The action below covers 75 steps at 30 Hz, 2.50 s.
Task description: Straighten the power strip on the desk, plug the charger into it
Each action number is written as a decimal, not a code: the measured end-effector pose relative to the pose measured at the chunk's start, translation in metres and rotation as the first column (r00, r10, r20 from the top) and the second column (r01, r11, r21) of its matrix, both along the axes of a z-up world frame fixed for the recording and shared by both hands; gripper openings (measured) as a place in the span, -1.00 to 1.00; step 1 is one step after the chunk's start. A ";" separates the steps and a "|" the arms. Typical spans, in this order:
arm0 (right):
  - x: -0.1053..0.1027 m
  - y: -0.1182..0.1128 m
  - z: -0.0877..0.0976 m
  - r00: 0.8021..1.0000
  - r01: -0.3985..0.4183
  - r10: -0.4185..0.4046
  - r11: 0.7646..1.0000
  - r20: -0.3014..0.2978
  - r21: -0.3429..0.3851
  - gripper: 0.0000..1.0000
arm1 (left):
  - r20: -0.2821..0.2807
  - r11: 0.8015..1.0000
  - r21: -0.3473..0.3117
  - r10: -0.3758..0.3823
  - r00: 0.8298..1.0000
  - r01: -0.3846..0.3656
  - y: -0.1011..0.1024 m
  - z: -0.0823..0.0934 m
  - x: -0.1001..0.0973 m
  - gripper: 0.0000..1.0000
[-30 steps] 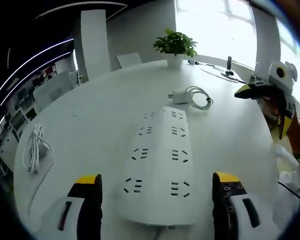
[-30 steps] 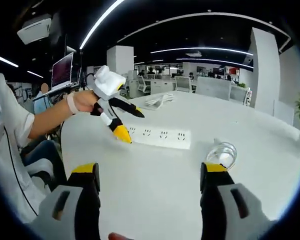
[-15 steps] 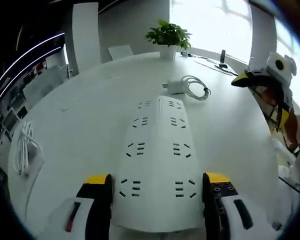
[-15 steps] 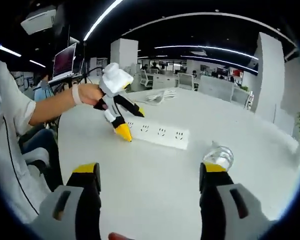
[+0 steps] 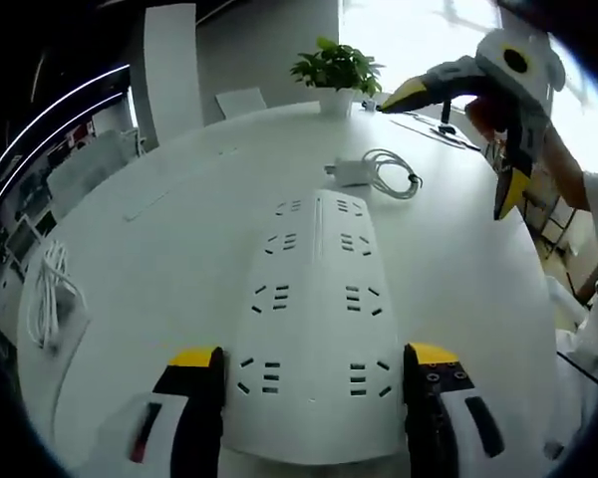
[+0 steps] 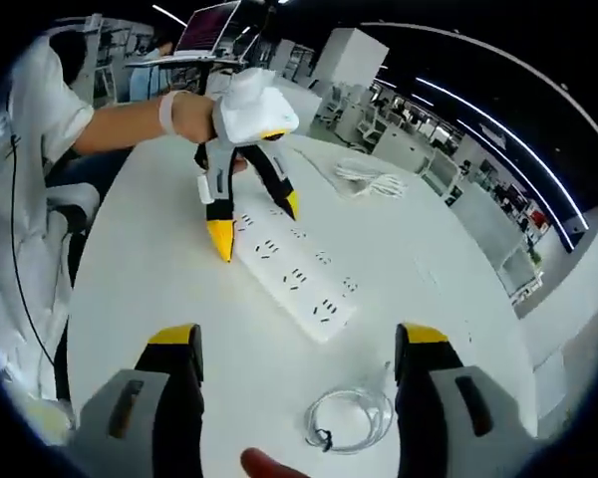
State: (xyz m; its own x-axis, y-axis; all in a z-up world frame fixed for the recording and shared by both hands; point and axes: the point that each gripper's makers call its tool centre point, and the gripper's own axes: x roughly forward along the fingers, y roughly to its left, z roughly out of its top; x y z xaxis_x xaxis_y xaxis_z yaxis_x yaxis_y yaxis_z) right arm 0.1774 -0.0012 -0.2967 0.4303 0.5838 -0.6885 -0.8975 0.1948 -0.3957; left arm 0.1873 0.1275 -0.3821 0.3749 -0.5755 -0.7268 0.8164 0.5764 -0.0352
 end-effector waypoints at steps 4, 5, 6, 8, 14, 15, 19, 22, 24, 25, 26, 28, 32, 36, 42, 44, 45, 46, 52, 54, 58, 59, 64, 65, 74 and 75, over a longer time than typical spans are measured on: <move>0.020 0.004 -0.014 0.999 -0.023 0.019 0.996 -0.043 -0.091 0.55 | 0.004 1.000 -0.010 -0.003 1.000 0.003 0.000 0.001 0.001 0.49; 0.027 0.004 -0.018 0.999 -0.019 0.013 0.993 -0.048 -0.116 0.56 | 0.003 1.000 -0.009 -0.004 1.000 0.004 -0.001 0.001 0.001 0.49; 0.030 0.006 -0.022 0.998 -0.042 0.034 0.989 -0.059 -0.140 0.56 | 0.003 1.000 -0.009 -0.005 1.000 0.005 0.000 0.001 0.001 0.49; 0.037 0.009 -0.031 0.994 -0.058 0.043 0.985 -0.097 -0.165 0.57 | 0.003 1.000 -0.008 -0.005 1.000 0.005 0.000 0.001 0.000 0.49; 0.054 0.020 -0.047 0.985 -0.129 0.094 0.957 -0.142 -0.259 0.58 | 0.008 1.000 -0.007 -0.006 1.000 0.006 0.000 0.000 -0.003 0.49; 0.056 0.023 -0.049 0.983 -0.143 0.105 0.952 -0.150 -0.270 0.58 | 0.007 1.000 -0.007 -0.006 1.000 0.006 0.000 0.000 -0.004 0.49; 0.063 0.025 -0.058 0.972 -0.210 0.152 0.907 -0.181 -0.365 0.56 | 0.012 1.000 -0.014 -0.009 1.000 0.009 -0.001 0.000 -0.004 0.49; 0.067 0.032 -0.064 0.965 -0.242 0.178 0.887 -0.194 -0.393 0.54 | 0.012 1.000 -0.018 -0.012 1.000 0.013 -0.002 0.000 -0.003 0.49; 0.069 0.035 -0.066 0.960 -0.261 0.194 0.877 -0.200 -0.404 0.47 | 0.013 1.000 -0.019 -0.015 1.000 0.015 -0.002 0.000 -0.003 0.49; 0.070 0.036 -0.067 0.958 -0.268 0.199 0.873 -0.204 -0.408 0.46 | 0.013 1.000 -0.020 -0.016 1.000 0.016 -0.002 0.000 -0.003 0.50; 0.070 0.037 -0.068 0.957 -0.273 0.203 0.868 -0.206 -0.415 0.46 | 0.013 1.000 -0.021 -0.017 1.000 0.017 -0.003 0.000 -0.003 0.50; 0.073 0.039 -0.070 0.955 -0.284 0.210 0.854 -0.211 -0.435 0.43 | 0.012 1.000 -0.022 -0.019 1.000 0.019 -0.003 0.000 -0.003 0.50; 0.071 0.043 -0.073 0.950 -0.285 0.186 0.848 -0.251 -0.448 0.35 | 0.013 1.000 -0.021 -0.018 1.000 0.018 -0.003 0.000 -0.003 0.50; 0.069 0.043 -0.078 0.943 -0.316 0.218 0.826 -0.252 -0.466 0.35 | 0.013 1.000 -0.024 -0.019 1.000 0.019 -0.003 0.000 -0.002 0.50; 0.067 0.044 -0.080 0.924 -0.356 0.234 0.816 -0.303 -0.455 0.29 | 0.011 0.999 -0.030 -0.026 1.000 0.026 -0.003 0.000 -0.002 0.50; 0.068 0.044 -0.081 0.915 -0.369 0.238 0.820 -0.324 -0.437 0.29 | 0.011 0.999 -0.031 -0.029 1.000 0.030 -0.003 0.001 -0.002 0.50; 0.067 0.044 -0.081 0.912 -0.374 0.242 0.822 -0.331 -0.430 0.29 | 0.010 0.999 -0.030 -0.030 1.000 0.030 -0.003 0.001 -0.002 0.50; 0.067 0.044 -0.081 0.910 -0.378 0.246 0.823 -0.334 -0.424 0.29 | 0.010 0.999 -0.029 -0.030 0.999 0.030 -0.003 0.001 -0.002 0.50; 0.066 0.044 -0.081 0.909 -0.380 0.250 0.824 -0.334 -0.420 0.28 | 0.007 0.999 -0.022 -0.037 0.999 0.038 -0.003 0.000 -0.002 0.51; 0.064 0.044 -0.081 0.912 -0.369 0.236 0.829 -0.335 -0.421 0.28 | 0.004 0.999 -0.020 -0.048 0.999 0.048 -0.003 0.000 -0.003 0.51; 0.057 0.041 -0.081 0.921 -0.333 0.201 0.851 -0.332 -0.406 0.28 | 0.005 0.995 -0.027 -0.091 0.996 0.091 -0.003 -0.001 -0.005 0.51; 0.056 0.041 -0.081 0.924 -0.322 0.191 0.855 -0.331 -0.405 0.28 | 0.007 0.995 -0.027 -0.100 0.995 0.100 -0.003 0.000 -0.006 0.51; 0.048 0.038 -0.080 0.935 -0.272 0.137 0.868 -0.326 -0.415 0.28 | 0.006 0.990 -0.026 -0.139 0.990 0.140 -0.004 -0.001 -0.009 0.51; 0.046 0.038 -0.080 0.937 -0.263 0.130 0.874 -0.325 -0.409 0.28 | 0.006 0.989 -0.026 -0.146 0.989 0.146 -0.004 -0.001 -0.009 0.51; 0.034 0.036 -0.080 0.944 -0.204 0.073 0.896 -0.323 -0.395 0.27 | 0.000 0.974 -0.014 -0.228 0.974 0.228 -0.004 -0.002 -0.012 0.51; 0.032 0.035 -0.080 0.944 -0.196 0.065 0.899 -0.322 -0.392 0.27 | 0.001 0.971 -0.014 -0.239 0.971 0.239 -0.004 -0.002 -0.012 0.51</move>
